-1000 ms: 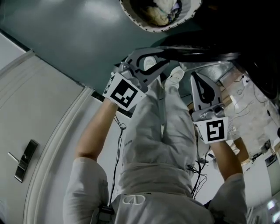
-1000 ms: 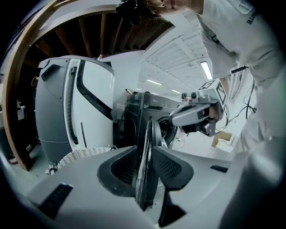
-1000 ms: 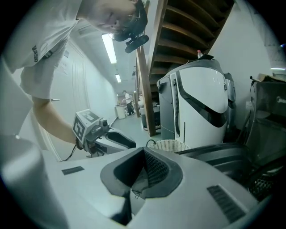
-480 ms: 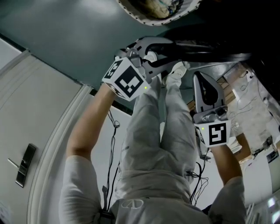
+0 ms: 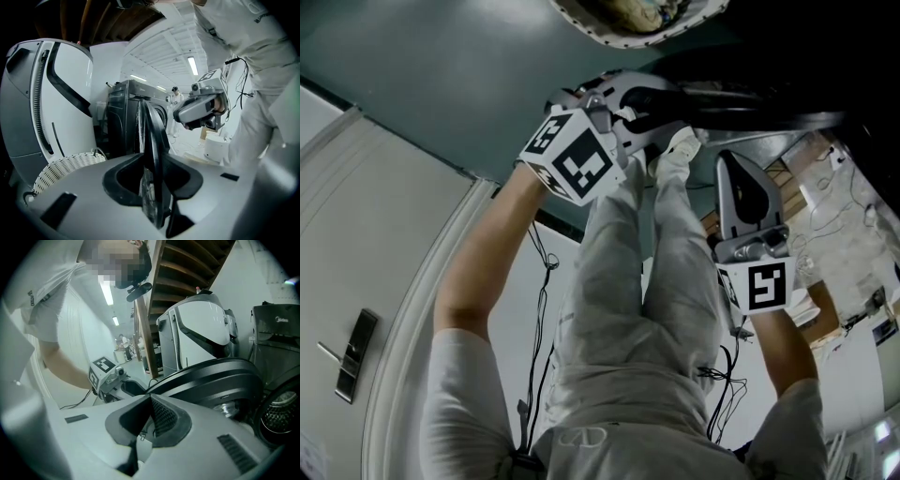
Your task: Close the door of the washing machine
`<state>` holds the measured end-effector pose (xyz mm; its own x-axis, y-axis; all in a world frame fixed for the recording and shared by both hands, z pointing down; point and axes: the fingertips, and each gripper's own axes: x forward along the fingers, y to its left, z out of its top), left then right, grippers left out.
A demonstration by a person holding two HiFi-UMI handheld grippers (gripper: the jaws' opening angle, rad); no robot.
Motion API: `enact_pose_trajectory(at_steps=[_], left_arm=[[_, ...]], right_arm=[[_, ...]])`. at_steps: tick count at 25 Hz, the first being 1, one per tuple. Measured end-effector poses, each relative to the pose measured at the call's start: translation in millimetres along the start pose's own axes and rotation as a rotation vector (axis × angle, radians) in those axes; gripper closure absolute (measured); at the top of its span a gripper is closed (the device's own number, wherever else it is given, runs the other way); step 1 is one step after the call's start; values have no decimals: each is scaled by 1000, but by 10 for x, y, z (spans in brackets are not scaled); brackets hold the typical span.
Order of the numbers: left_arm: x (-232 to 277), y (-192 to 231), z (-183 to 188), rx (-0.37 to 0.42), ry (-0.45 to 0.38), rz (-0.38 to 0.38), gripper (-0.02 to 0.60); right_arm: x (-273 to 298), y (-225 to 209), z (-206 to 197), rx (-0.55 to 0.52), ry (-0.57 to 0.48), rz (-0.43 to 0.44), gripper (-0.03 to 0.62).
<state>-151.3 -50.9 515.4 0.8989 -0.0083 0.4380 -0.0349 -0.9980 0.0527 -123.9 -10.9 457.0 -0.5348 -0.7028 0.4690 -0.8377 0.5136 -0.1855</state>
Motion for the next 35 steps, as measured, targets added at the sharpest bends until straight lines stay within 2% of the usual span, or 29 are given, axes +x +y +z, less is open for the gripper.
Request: enact_pose_trajectory(at_steps=[6, 12, 16, 25, 35], left_arm=[[-177, -99, 22, -7, 4, -10, 480], [-244, -143, 29, -67, -3, 55, 494], [-54, -296, 32, -99, 6, 91, 495], [222, -826, 97, -201, 55, 197, 494], [556, -1357, 187, -322, 144, 288, 491]], right_arm=[[-17, 200, 104, 35, -18, -27, 583], [-137, 264, 0, 6, 7, -39, 583], [-288, 106, -135, 57, 10, -106, 583], [-754, -63, -472, 73, 72, -246, 583], [-1266, -108, -821, 108, 125, -345, 583]])
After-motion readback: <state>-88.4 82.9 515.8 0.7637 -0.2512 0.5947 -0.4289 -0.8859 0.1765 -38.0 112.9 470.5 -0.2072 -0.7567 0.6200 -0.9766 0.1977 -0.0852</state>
